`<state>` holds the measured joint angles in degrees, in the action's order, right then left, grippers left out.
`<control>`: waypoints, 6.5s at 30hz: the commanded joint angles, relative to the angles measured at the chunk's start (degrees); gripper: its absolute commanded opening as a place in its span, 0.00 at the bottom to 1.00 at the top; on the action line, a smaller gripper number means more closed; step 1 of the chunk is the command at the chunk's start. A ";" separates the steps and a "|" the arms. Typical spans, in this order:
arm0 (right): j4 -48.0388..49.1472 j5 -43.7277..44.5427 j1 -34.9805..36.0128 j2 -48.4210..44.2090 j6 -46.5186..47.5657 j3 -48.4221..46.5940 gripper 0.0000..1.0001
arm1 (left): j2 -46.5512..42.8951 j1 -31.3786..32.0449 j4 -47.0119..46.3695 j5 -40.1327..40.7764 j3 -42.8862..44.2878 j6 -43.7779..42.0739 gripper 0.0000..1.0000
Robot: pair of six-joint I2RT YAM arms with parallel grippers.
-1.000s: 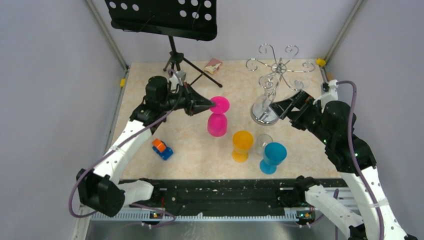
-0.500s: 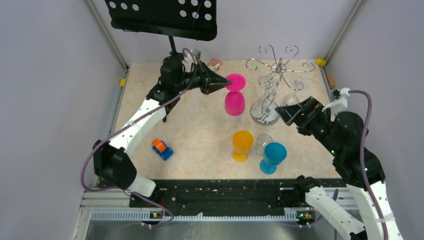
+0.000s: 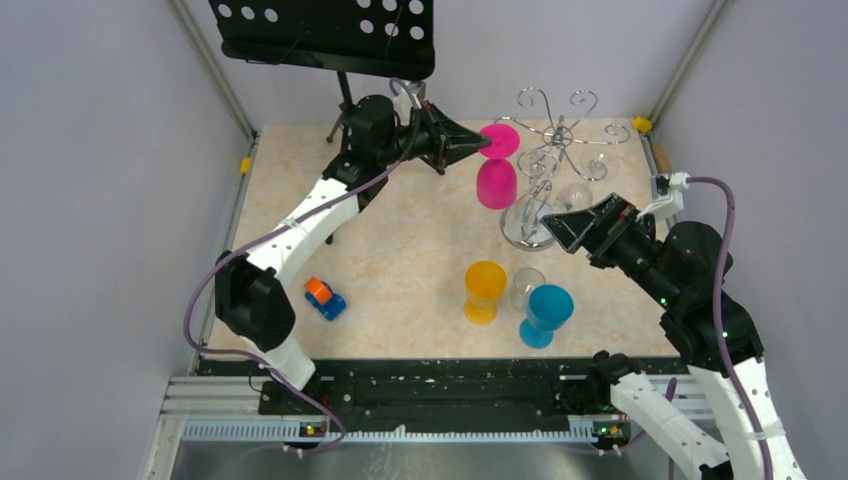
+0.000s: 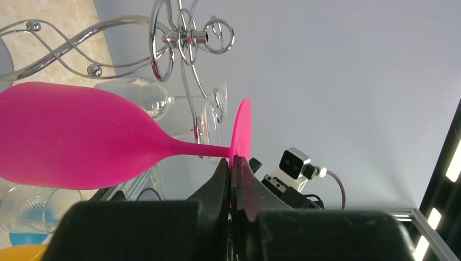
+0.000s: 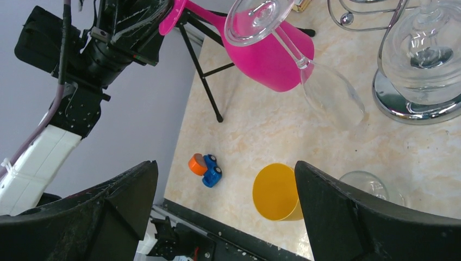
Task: Place the wine glass upside down on the wine glass rack
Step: Turn the wine glass upside down at the wine rack, then adjust the wine rack at the center of the board.
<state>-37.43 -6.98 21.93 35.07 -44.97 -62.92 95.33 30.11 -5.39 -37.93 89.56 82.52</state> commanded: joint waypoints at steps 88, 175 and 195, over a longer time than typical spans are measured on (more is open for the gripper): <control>8.23 2.70 -0.14 -3.03 -2.77 4.99 0.98 | 6.07 1.58 -11.27 19.39 1.21 2.20 0.00; -12.49 16.58 -0.14 34.38 22.93 -40.24 0.89 | -54.32 -4.66 39.76 23.92 -47.30 -55.71 0.97; -5.68 25.59 -0.18 51.04 35.04 -45.47 0.70 | -53.92 -4.62 39.31 26.00 -49.53 -56.25 0.95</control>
<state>-46.68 16.10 21.93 84.93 -13.17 -105.12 41.19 25.63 36.03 -12.53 39.29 26.92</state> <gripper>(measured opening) 0.712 0.952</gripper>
